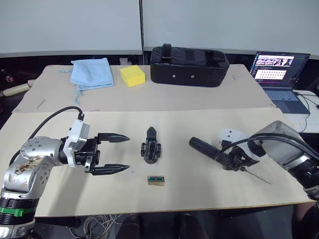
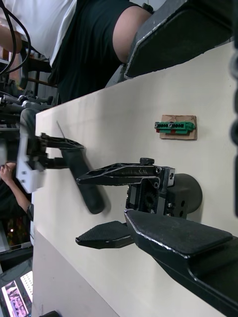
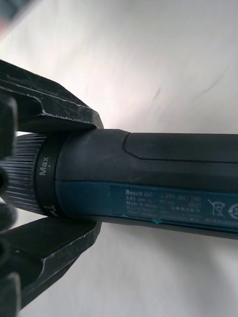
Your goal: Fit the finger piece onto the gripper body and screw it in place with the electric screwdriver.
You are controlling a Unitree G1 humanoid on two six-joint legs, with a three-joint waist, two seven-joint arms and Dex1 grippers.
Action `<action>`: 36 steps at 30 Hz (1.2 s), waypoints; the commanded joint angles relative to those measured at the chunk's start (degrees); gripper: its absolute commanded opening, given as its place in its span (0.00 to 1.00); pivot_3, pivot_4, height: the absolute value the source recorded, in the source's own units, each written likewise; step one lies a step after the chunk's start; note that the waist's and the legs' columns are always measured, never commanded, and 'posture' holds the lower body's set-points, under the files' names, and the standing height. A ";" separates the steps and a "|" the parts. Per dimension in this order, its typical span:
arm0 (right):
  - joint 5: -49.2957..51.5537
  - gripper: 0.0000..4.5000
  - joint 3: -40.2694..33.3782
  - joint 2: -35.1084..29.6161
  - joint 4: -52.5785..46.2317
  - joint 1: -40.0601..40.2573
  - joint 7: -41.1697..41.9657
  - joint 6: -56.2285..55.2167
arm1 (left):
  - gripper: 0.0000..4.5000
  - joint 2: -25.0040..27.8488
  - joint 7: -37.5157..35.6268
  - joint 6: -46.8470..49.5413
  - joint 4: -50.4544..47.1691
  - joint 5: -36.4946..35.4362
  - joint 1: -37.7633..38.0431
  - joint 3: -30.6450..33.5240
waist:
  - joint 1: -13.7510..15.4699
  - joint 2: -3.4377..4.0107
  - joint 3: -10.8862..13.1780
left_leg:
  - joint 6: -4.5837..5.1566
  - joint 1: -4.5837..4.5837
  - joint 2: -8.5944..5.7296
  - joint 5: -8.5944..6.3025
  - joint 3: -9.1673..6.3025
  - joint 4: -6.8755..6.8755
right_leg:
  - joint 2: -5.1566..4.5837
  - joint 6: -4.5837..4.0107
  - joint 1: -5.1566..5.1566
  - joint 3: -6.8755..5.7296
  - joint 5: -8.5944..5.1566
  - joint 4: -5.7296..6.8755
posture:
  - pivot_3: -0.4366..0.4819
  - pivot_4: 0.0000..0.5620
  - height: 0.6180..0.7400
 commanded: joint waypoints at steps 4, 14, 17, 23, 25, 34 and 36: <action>12.31 0.43 -27.52 2.13 -6.89 4.84 -4.47 0.66 | 1.00 2.13 -1.41 -0.06 1.24 -1.04 0.66 2.74 | 0.03 -0.01 0.00 | 0.00 0.03 0.04 0.00 0.00 -0.01 | 0.05 0.00 0.01 -0.01 0.00 0.01 | 0.48 0.27 1.00; 28.52 0.43 -46.60 18.04 -24.96 11.04 -18.16 5.14 | 1.00 2.91 -3.98 -4.60 9.23 2.65 1.45 2.44 | -2.11 1.11 0.66 | 0.96 -0.45 -3.16 0.71 -6.45 -0.06 | -2.26 0.91 2.00 -4.35 -0.94 0.30 | 0.48 0.27 1.00; 37.49 0.43 -52.01 28.09 -32.09 12.98 -21.96 -0.42 | 1.00 1.88 -4.66 -9.10 10.64 5.61 4.00 1.38 | -0.78 1.18 0.71 | 0.81 -0.48 -2.89 0.78 -5.66 -0.09 | -2.04 0.73 1.79 -4.10 -0.96 0.53 | 0.48 0.27 1.00; 39.64 0.43 -48.09 36.00 -43.17 27.32 -16.87 -19.46 | 1.00 -1.73 -3.37 -14.53 6.50 8.89 10.57 -1.98 | 0.77 1.28 0.76 | 0.70 -0.42 -2.64 0.71 -5.32 -0.18 | -2.00 0.61 1.81 -3.89 -1.02 0.30 | 0.48 0.27 1.00; 35.95 0.43 -43.45 35.76 -43.08 31.73 -11.82 -27.73 | 1.00 -3.35 -1.96 -14.80 4.93 9.62 11.81 -3.38 | 0.75 1.28 0.76 | 0.69 -0.42 -2.56 0.71 -5.17 -0.16 | -2.00 0.64 1.87 -3.82 -0.88 0.03 | 0.48 0.27 1.00; 24.03 0.43 -27.79 40.28 -30.99 34.04 -6.26 -52.38 | 1.00 -9.76 3.49 -19.83 8.08 17.39 8.17 -11.84 | 0.54 1.27 0.75 | 0.62 0.04 -2.01 0.68 -4.12 -0.12 | -1.73 0.38 1.89 -2.93 -0.75 -0.04 | 0.48 0.27 1.00; 25.28 0.43 -26.71 41.21 -28.30 31.59 -6.87 -53.06 | 1.00 -10.55 3.33 -19.00 8.10 18.14 7.52 -14.23 | 0.46 1.26 0.75 | 0.61 0.05 -1.94 0.67 -3.94 -0.12 | -1.59 0.34 1.84 -2.79 -0.71 -0.04 | 0.48 0.27 1.00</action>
